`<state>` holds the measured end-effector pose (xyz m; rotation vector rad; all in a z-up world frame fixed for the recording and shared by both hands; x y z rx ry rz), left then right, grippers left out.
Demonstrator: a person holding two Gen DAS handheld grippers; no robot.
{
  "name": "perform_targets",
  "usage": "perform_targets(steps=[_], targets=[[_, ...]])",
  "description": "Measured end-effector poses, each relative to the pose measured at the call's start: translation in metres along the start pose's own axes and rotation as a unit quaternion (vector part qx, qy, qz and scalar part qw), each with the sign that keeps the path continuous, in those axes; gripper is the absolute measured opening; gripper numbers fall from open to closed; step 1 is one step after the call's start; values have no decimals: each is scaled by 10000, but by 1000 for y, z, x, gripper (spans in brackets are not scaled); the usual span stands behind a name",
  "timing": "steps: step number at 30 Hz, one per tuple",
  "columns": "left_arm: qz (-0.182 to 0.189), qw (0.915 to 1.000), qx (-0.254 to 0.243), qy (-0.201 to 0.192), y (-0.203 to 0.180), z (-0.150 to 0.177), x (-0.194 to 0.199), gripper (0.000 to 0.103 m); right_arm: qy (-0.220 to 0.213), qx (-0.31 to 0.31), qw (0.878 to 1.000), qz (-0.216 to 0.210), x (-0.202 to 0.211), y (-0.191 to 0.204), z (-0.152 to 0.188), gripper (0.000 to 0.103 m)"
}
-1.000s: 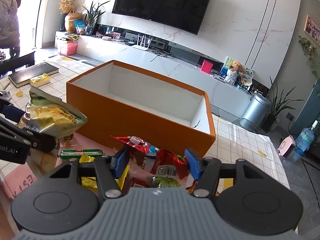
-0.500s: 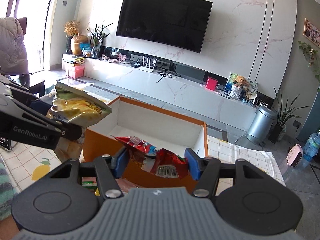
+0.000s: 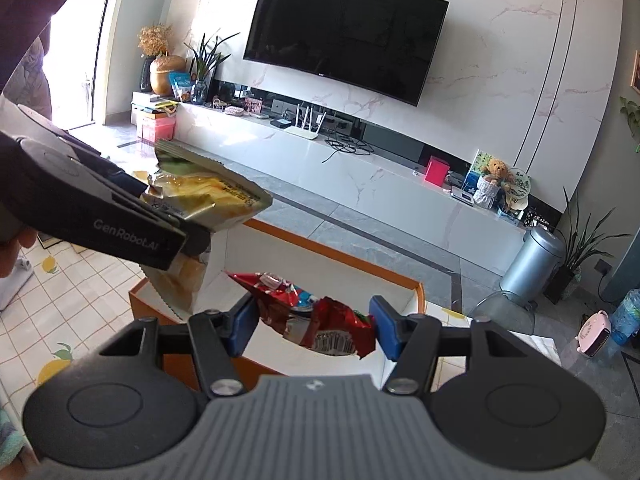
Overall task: Organize snacks
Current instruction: 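Lift both held bags and carry them over the orange box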
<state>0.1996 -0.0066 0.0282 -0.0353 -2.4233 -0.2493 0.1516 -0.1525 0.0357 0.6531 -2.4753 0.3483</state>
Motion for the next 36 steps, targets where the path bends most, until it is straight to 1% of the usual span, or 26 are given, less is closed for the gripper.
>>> perform_targets(steps=[6,11,16,20,27,30,36], targets=[[133,9987,-79,491,0,-4,-48,61,573,66,9983,-47,-60,-15,-2,58],[169,9971,-198,713,-2,-5,-78,61,986,44,9947,-302,-103,-21,-3,58],[243,9945,-415,928,-6,-5,-98,61,1298,277,9902,-431,-137,-20,-2,58],[202,9924,-649,1029,-8,-2,-110,61,1490,435,9868,-458,-156,-17,1,58],[156,9885,-675,1345,-2,-1,-132,61,1725,495,9823,-532,-180,-17,2,59],[109,9874,-850,1328,-6,-1,-134,62,1875,523,9791,-592,-187,-20,0,60],[41,9847,-970,1445,-11,-5,-136,65,2191,162,9727,-744,-193,-25,0,60]])
Point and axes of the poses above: each gripper's, at about its wrist camera, not at the fingertips, and x roughly against the way its jaws point, y to its left, z to its underside, the point moved 1 cm from there along -x, roughly the way its jaws point, and after that the axes turned 11 degrees about -z, right-handed, at the moved point
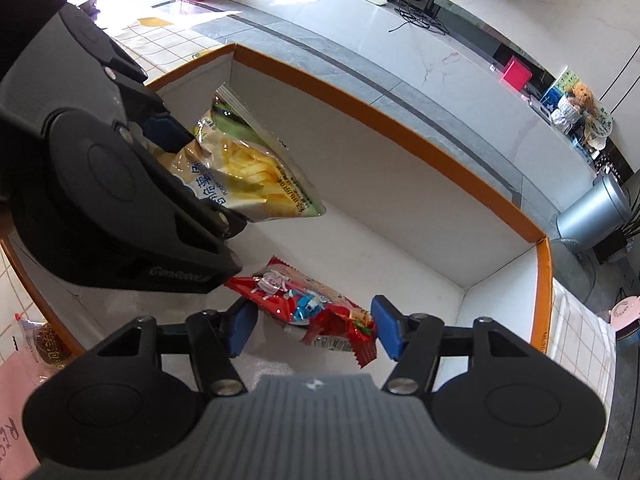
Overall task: Organize snacks
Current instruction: 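Lift both held bags and carry them over the orange box, then lower both bags into the box and open both tools, then move both open tools back down toward the snacks on the mat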
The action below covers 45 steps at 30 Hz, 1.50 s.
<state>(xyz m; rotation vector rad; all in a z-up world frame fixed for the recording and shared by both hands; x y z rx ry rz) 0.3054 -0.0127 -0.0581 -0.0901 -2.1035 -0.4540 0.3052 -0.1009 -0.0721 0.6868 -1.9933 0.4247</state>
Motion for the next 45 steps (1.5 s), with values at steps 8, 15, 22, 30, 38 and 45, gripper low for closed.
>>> perform_targets(steps=[8,15,22,30,38,45], targets=[[15,9998,-132,-116,-5,-1,3,75,489,-692,9954,-436,-5,-19,-6,61],[-117,9997,114,-198,1,1,12,81,431,-679,9958,-429,0,-18,-12,63],[-162,9993,119,-312,2,-1,27,85,390,-977,9925,-622,15,-20,-6,74],[-315,9982,330,-399,3,7,51,86,196,-1032,9928,-573,49,-9,2,77],[-316,9958,519,-678,0,14,100,86,-185,-1362,9886,-613,100,-2,23,77],[-228,9927,593,-1028,-11,28,154,86,-597,-1694,9818,-614,149,7,57,78]])
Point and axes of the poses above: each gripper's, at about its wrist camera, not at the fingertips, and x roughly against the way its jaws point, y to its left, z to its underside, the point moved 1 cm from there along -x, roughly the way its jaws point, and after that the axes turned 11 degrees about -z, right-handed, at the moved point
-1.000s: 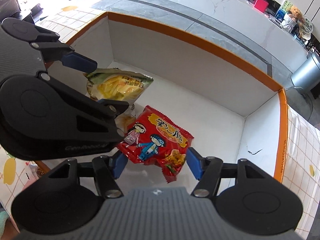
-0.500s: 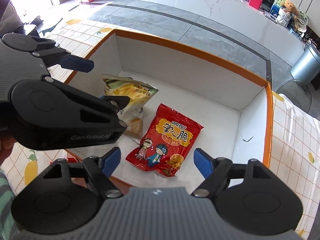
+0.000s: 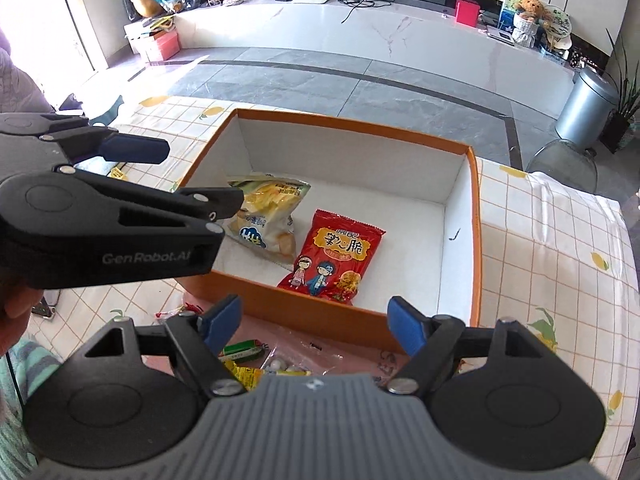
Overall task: Organize snacks
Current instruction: 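Move both open tools back down toward the snacks on the mat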
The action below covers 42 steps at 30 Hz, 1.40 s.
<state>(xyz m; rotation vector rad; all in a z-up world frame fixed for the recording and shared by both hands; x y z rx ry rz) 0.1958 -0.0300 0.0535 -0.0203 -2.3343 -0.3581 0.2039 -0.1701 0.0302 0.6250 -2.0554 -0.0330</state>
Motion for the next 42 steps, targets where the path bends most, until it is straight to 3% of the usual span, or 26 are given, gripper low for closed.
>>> perform_targets(steps=[10,18,27,32,38,42], targets=[[292,9990,201,-285,-7,45,71,86,-978,-410,9942,-152,74,15,81,87],[641,9958,295,-587,-24,90,96,86,-1492,-686,9864,99,91,22,149,89],[926,9942,-147,-524,-45,139,73,86,-1218,-1220,9842,400,57,-3,209,89],[932,9920,-704,-486,-56,151,53,86,-918,-1319,9853,577,31,-20,216,84],[1258,9822,-1357,-320,-62,147,25,86,-610,-1391,9855,750,3,-34,207,84],[1368,9706,-1964,-269,-71,144,3,86,-276,-1588,9830,877,-21,-47,203,83]])
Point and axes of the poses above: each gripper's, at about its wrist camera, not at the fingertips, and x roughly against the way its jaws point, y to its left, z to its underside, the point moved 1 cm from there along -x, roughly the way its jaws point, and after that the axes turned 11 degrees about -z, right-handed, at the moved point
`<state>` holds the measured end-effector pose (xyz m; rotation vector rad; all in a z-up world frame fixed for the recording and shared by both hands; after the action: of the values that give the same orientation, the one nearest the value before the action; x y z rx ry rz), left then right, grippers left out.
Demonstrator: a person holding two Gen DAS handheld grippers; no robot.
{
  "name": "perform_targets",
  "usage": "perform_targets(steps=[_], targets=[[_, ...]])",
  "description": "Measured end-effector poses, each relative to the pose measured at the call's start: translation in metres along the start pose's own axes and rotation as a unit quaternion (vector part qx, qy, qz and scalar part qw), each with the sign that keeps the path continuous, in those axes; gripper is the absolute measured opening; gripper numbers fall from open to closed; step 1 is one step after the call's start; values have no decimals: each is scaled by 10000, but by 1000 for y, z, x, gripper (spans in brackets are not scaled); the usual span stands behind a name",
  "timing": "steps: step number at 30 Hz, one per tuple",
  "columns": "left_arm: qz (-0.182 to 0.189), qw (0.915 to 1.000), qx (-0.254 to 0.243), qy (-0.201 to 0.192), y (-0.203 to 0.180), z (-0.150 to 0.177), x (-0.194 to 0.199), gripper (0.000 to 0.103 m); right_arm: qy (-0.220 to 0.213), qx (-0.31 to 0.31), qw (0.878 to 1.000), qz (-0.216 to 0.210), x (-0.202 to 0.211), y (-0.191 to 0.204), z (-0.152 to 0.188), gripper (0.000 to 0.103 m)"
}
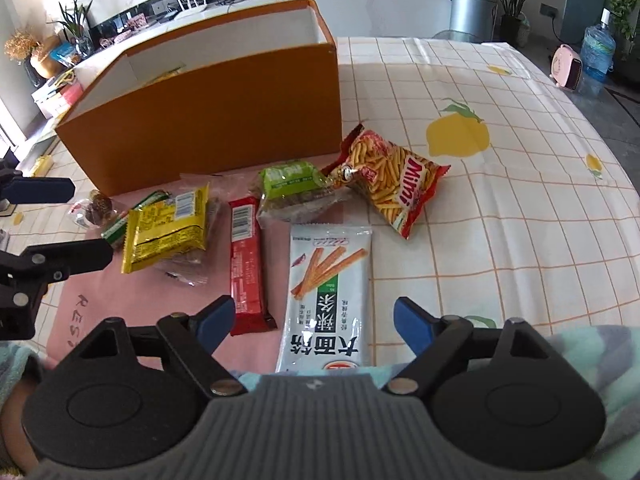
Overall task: Organize snacks
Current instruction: 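Move both open tools back down toward the snacks on the mat, then grasp the yellow biscuit packet with the left tool while the right tool grasps the white breadstick packet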
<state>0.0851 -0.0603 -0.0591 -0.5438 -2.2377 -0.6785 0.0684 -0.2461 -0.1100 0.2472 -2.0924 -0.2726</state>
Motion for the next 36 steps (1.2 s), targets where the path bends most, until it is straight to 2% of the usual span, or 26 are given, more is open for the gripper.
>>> perform_targets(steps=[5,10,17,22,25,27,36], targets=[[171,9975,-621,286,3,2,-34,86,139,-186,9997,35,-14,-5,-2,80],[485,9946,-797,462,11,-1,-56,86,218,-356,9991,79,-22,-11,-4,73],[816,9889,-1061,637,15,-6,-80,86,375,-449,9983,-72,-32,-12,-8,75],[1032,9883,-862,719,17,-8,-88,86,386,-347,9986,-79,-37,-7,-11,80],[1037,9896,-596,797,17,-7,-91,85,362,-288,9989,-91,-39,-6,-11,81],[975,9916,-381,761,18,-6,-89,79,341,-275,9990,-92,-40,-5,-11,81],[507,9899,509,1226,17,-4,-84,75,137,-470,9988,73,-33,-9,-8,65]])
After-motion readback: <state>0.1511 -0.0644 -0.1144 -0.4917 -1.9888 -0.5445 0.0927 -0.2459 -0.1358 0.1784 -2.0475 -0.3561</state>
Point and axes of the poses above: each gripper's, at about its wrist camera, not at the fingertips, and x roughly against the way its jaws point, y to its left, z to its underside, the point moved 1 cm from there along -x, roughly the way its jaws point, and after that the axes turned 11 degrees about -z, right-handed, at the moved point
